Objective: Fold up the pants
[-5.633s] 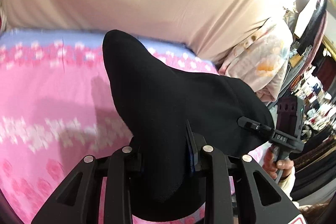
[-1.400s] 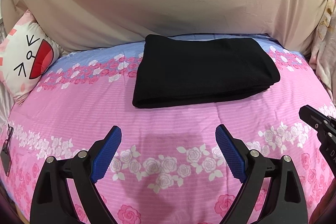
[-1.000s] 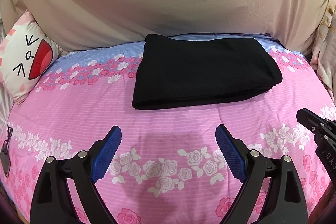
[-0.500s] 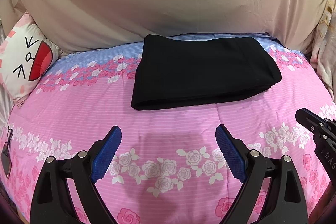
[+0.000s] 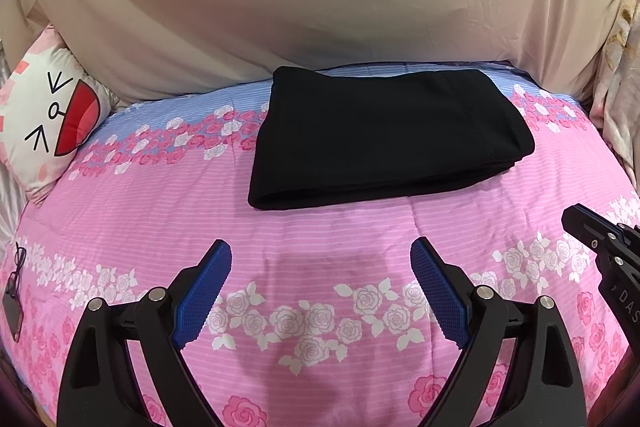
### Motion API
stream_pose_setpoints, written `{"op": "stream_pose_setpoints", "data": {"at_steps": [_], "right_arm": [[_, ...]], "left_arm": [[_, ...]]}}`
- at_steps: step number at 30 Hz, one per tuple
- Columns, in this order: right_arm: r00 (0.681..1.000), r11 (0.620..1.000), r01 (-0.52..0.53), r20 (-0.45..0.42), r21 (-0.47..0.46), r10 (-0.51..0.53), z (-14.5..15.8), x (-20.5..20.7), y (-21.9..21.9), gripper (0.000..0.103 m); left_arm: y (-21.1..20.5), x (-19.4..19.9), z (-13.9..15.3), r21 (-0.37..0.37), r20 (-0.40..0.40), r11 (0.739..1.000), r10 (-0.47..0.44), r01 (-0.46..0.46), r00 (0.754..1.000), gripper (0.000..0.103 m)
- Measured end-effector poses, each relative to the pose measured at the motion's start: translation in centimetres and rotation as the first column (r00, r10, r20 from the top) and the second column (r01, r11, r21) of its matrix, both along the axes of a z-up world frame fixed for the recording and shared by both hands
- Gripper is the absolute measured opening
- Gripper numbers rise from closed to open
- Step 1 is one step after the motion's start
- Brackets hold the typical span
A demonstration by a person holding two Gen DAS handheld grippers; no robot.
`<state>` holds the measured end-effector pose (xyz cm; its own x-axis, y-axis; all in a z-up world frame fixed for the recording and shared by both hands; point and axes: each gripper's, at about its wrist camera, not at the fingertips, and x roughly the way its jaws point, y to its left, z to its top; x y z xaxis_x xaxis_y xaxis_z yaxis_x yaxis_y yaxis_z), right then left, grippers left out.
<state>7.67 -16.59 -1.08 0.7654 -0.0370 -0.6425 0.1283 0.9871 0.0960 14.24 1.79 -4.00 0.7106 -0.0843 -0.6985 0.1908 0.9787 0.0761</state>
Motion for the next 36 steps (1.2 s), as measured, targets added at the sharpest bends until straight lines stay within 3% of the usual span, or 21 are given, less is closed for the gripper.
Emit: {"op": "stream_pose_setpoints", "data": {"at_steps": [36], "right_arm": [[1.0, 1.0, -0.008, -0.004, -0.006, 0.008, -0.1, 0.2, 0.03, 0.006]], "left_arm": [[-0.01, 0.01, 0.08, -0.003, -0.002, 1.0, -0.003, 0.003, 1.0, 0.089]]}}
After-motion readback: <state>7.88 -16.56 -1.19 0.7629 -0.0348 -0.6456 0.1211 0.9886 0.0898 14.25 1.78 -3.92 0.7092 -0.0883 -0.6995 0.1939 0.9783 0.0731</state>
